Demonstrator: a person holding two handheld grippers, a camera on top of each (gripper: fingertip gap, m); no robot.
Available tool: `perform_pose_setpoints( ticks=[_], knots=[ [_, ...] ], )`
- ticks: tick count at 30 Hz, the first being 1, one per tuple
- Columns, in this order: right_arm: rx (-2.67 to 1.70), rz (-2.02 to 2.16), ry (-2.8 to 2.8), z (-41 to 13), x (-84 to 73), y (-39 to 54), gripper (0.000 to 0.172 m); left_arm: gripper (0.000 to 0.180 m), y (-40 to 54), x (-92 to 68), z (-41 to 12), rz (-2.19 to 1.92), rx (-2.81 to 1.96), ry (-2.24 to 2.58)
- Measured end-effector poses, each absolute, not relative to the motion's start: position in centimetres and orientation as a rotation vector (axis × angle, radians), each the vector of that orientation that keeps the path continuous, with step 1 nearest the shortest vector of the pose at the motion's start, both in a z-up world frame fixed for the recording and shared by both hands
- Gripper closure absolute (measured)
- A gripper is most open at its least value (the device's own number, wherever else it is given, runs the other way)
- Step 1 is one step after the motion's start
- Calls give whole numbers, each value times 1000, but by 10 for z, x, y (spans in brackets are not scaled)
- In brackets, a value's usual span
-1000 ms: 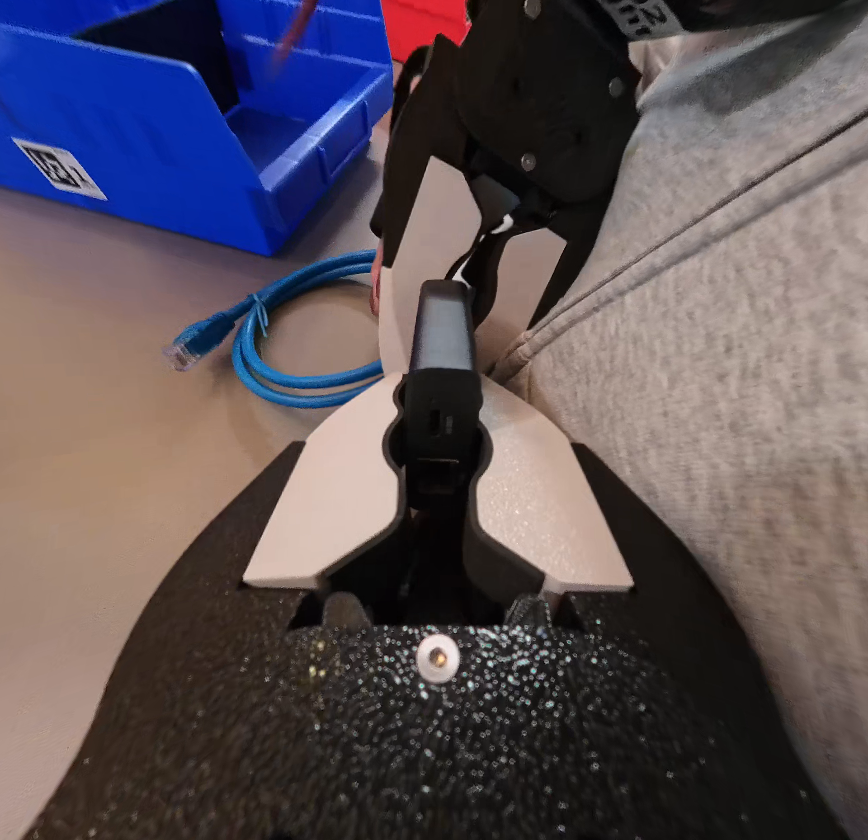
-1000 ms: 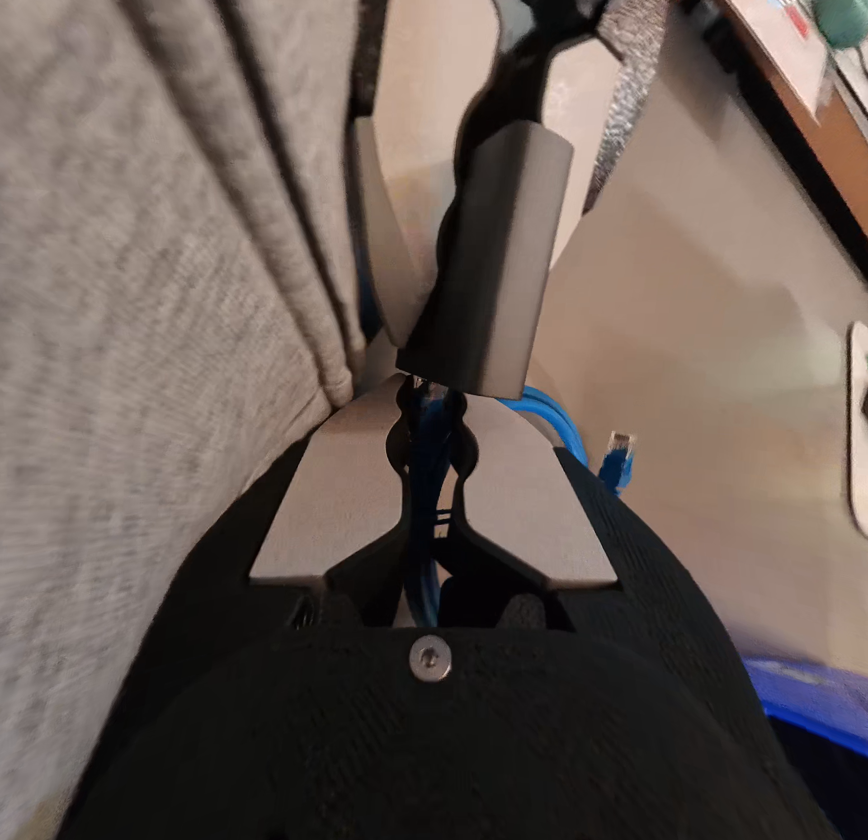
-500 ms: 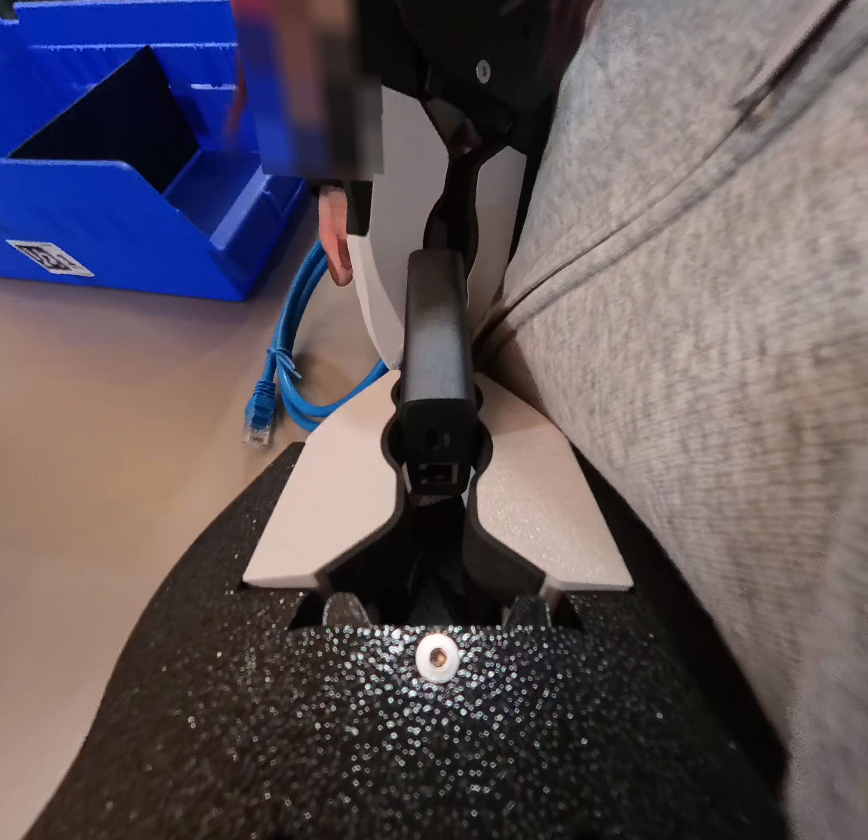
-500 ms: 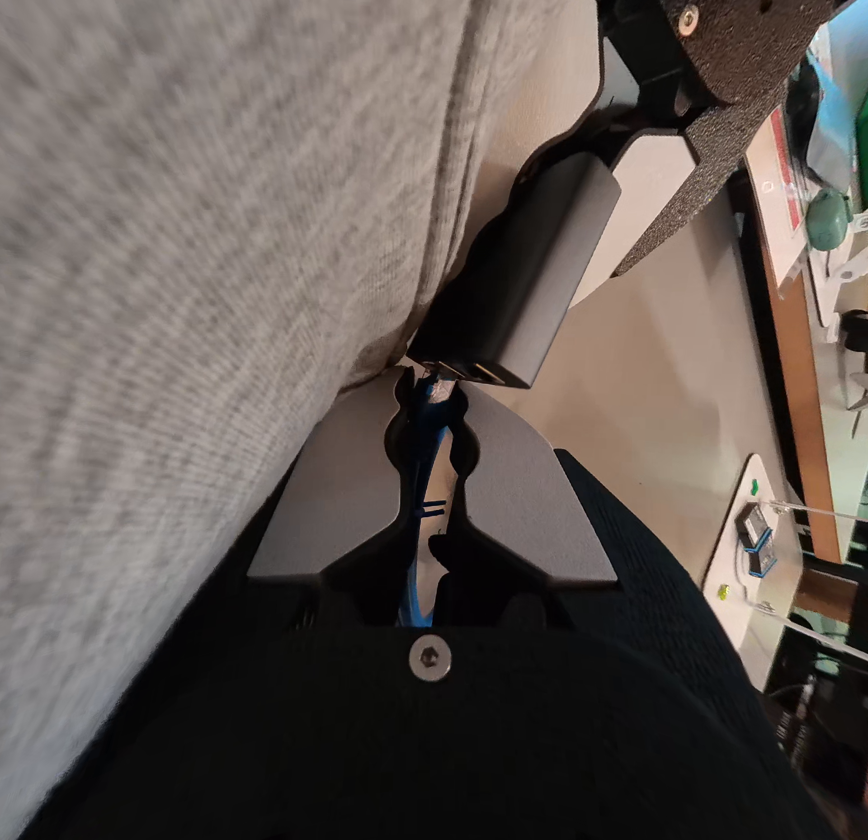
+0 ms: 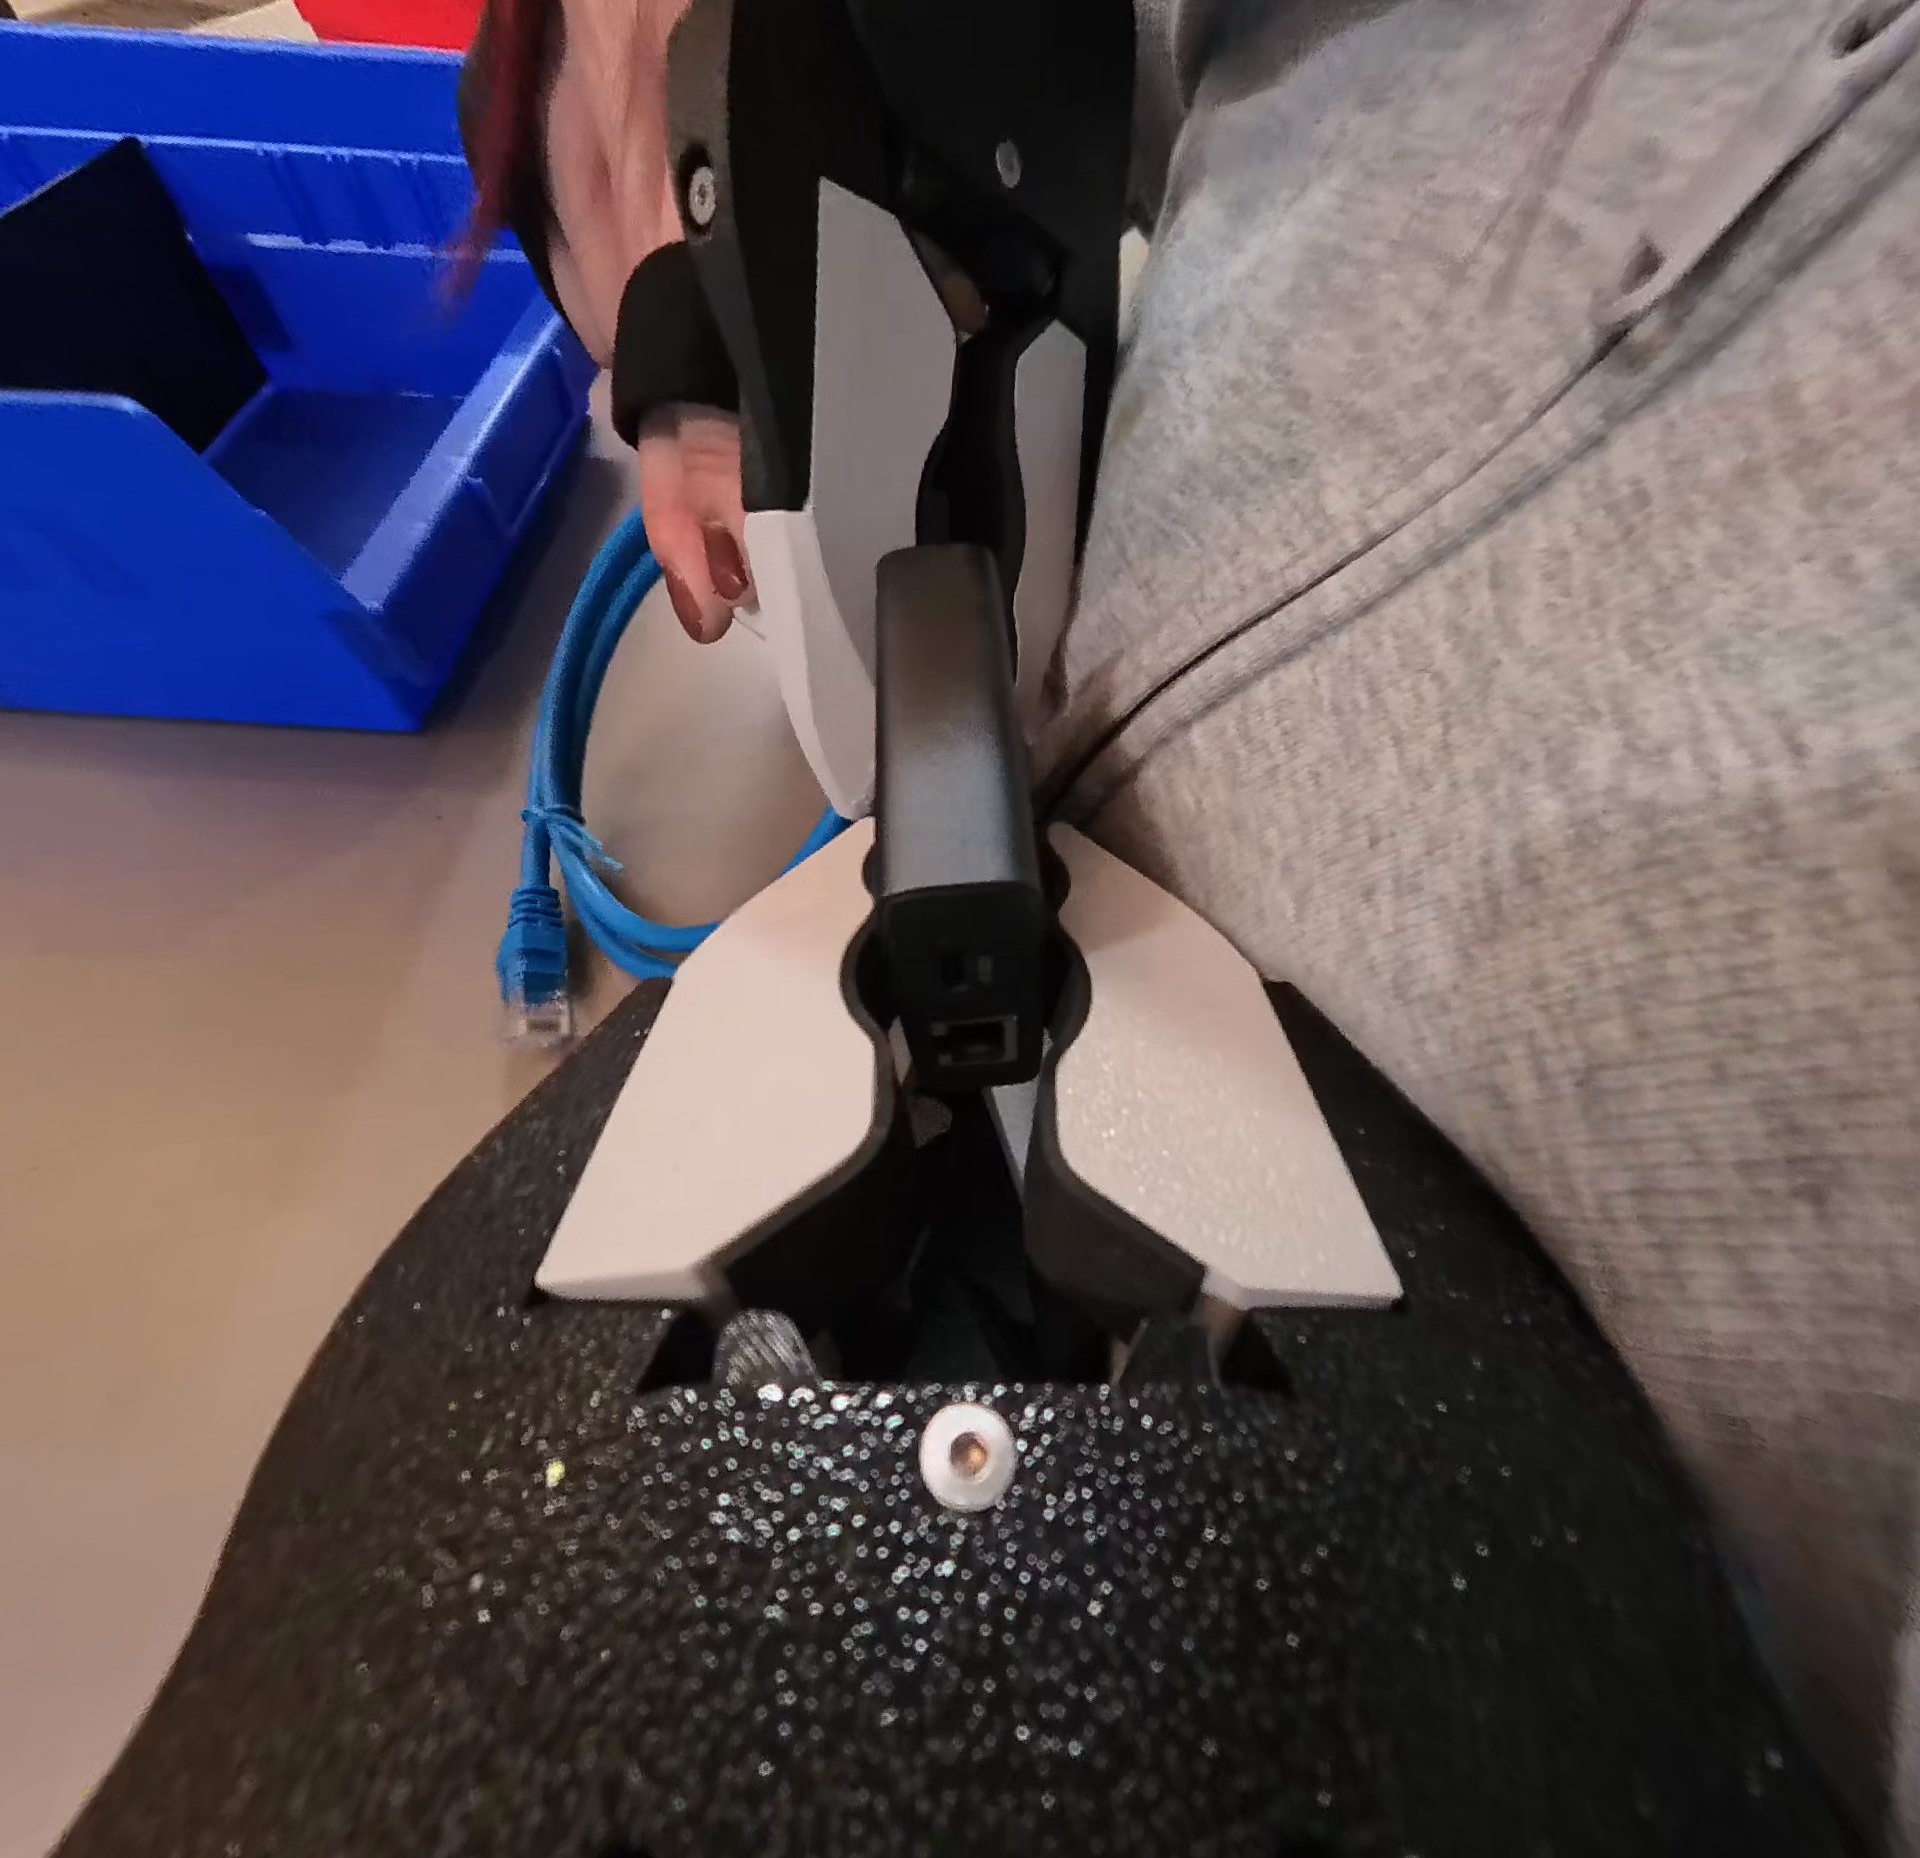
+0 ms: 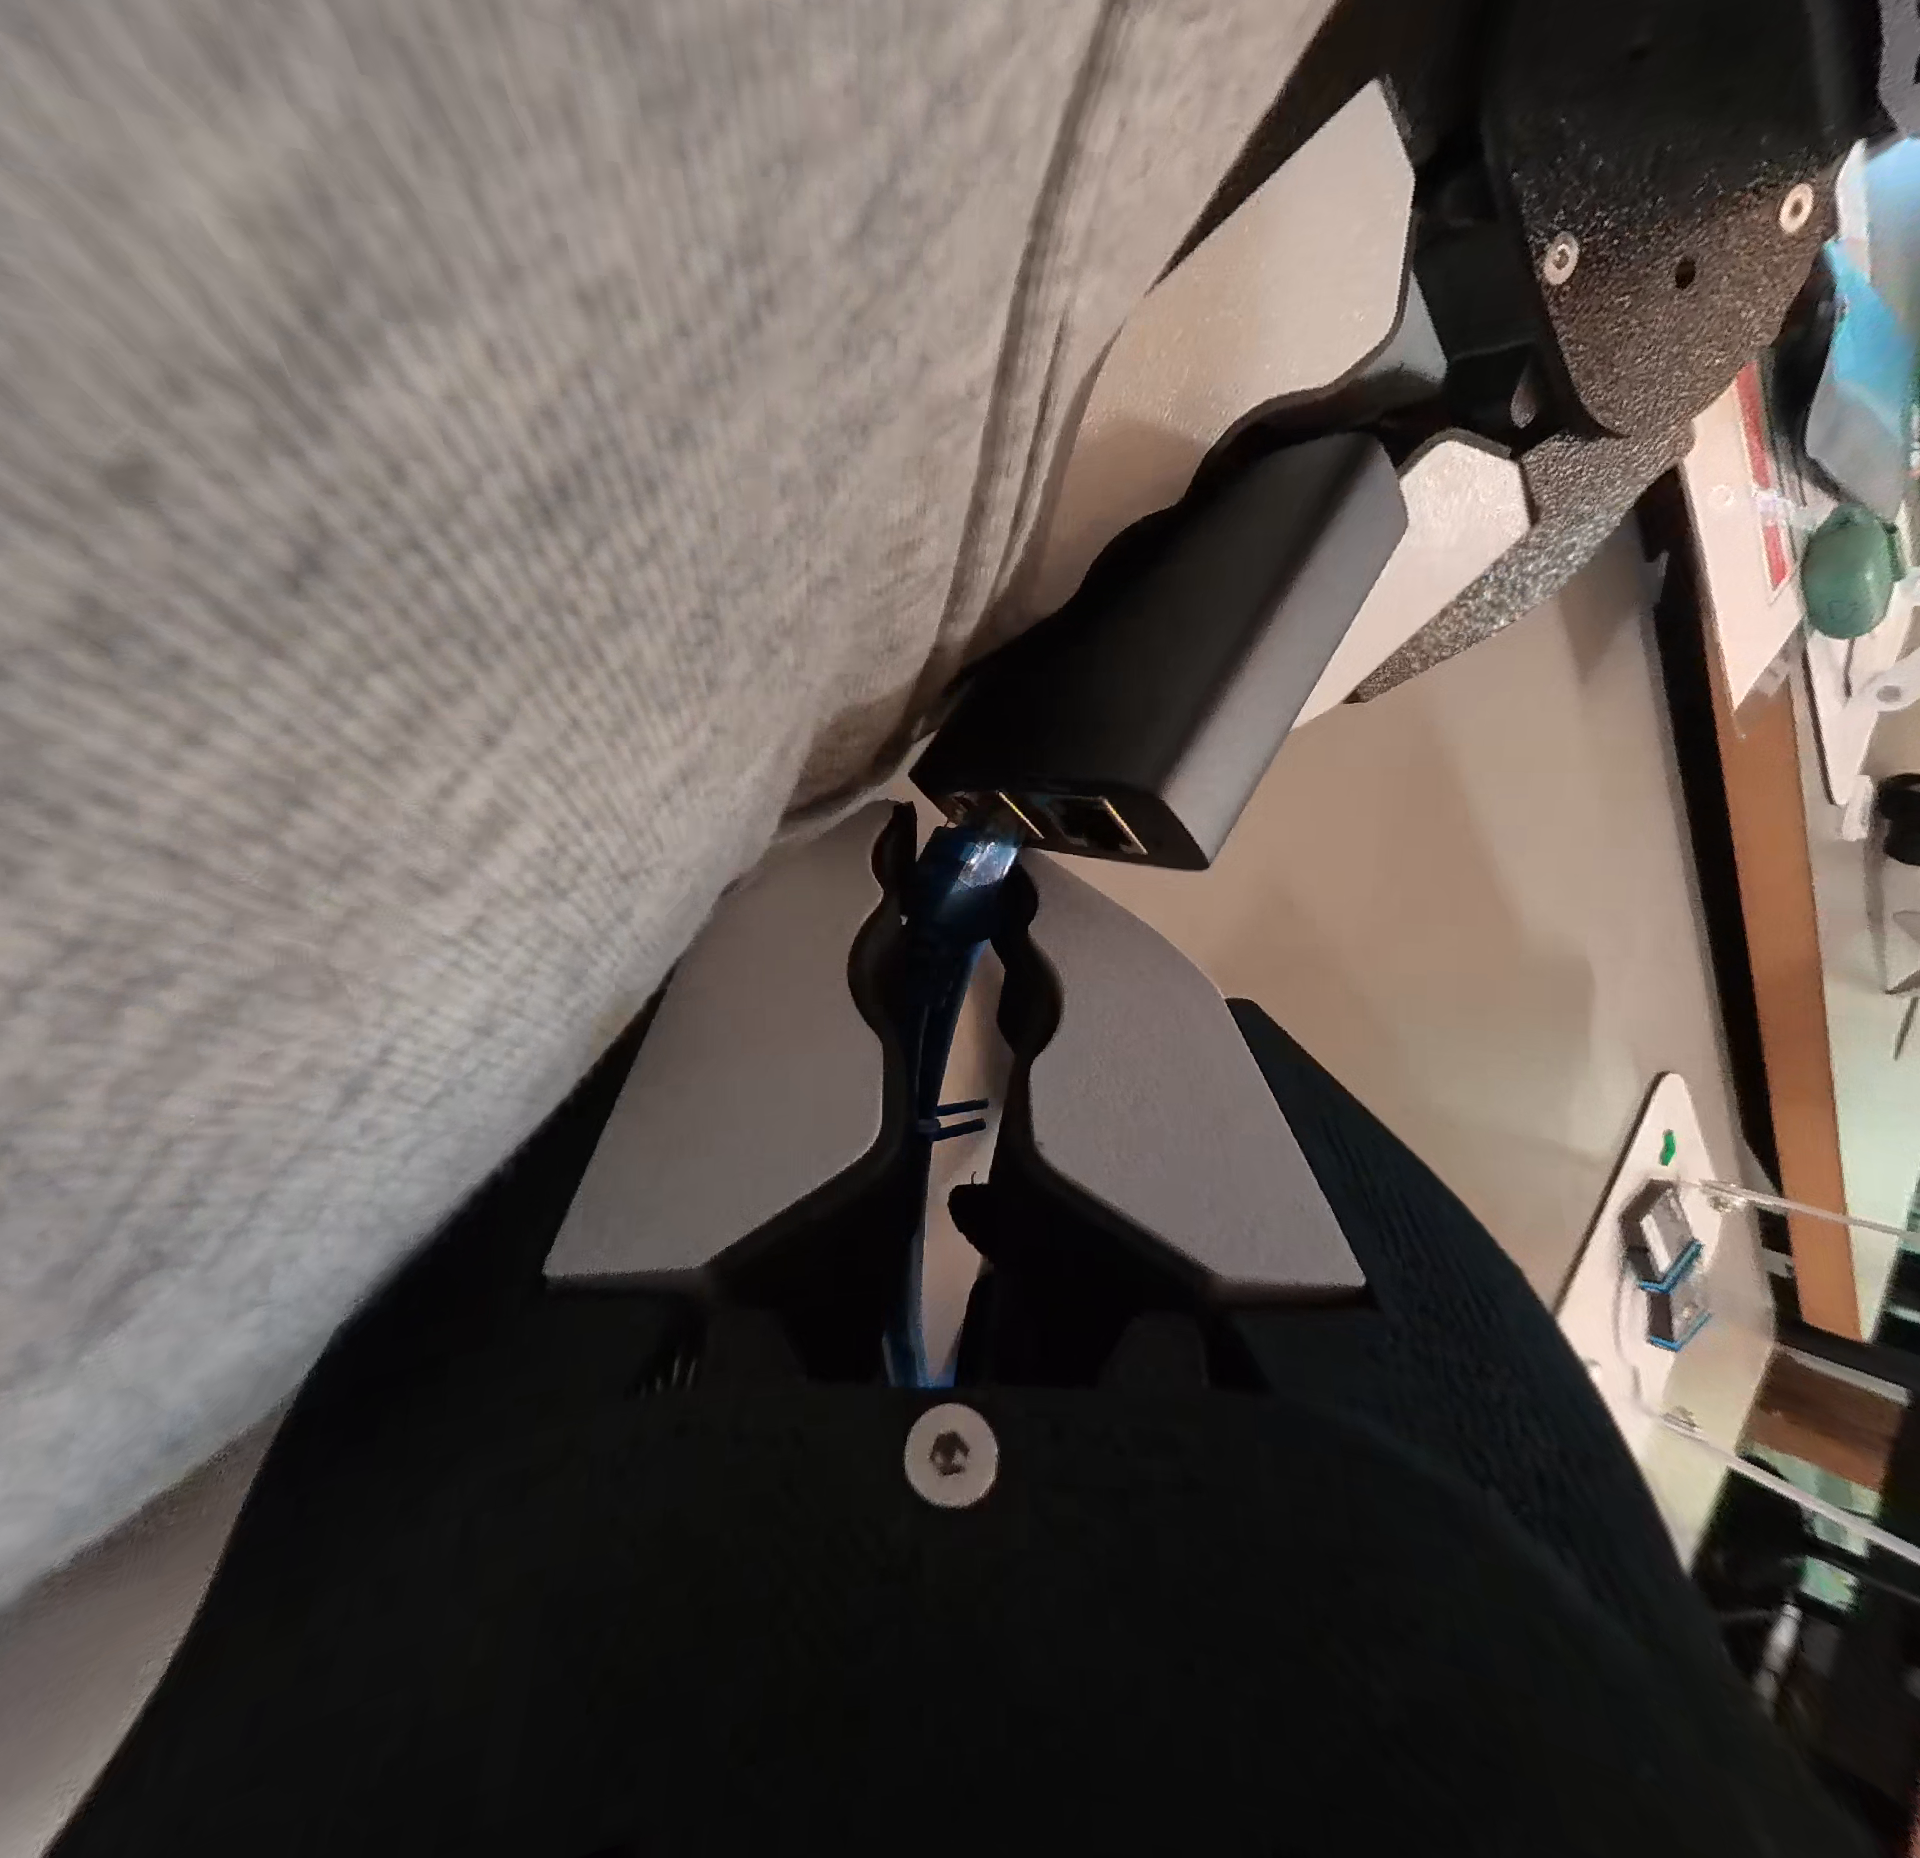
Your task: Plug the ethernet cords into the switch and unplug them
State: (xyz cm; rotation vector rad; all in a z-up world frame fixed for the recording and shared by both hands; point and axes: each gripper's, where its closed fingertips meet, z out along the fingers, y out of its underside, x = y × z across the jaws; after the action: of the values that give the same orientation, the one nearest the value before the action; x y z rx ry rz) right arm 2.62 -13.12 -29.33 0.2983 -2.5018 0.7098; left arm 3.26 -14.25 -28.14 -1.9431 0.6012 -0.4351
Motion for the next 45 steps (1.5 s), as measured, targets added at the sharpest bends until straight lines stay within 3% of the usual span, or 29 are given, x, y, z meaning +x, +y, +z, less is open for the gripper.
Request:
perform_pose_setpoints(
  ticks=[17,40,43,45],
  knots=[
    [261,811,-2524,-281,35,-133,166,158,-144,38,-271,-315,-1910,651],
    [133,940,-2547,-277,45,-135,159,157,-145,47,-268,-398,-1870,617],
    [231,769,-2616,-293,51,-108,161,159,-159,41,-273,-411,-1885,670],
    [96,669,-2701,-312,55,-79,160,159,-176,15,-278,-509,-1943,452]
  ],
)
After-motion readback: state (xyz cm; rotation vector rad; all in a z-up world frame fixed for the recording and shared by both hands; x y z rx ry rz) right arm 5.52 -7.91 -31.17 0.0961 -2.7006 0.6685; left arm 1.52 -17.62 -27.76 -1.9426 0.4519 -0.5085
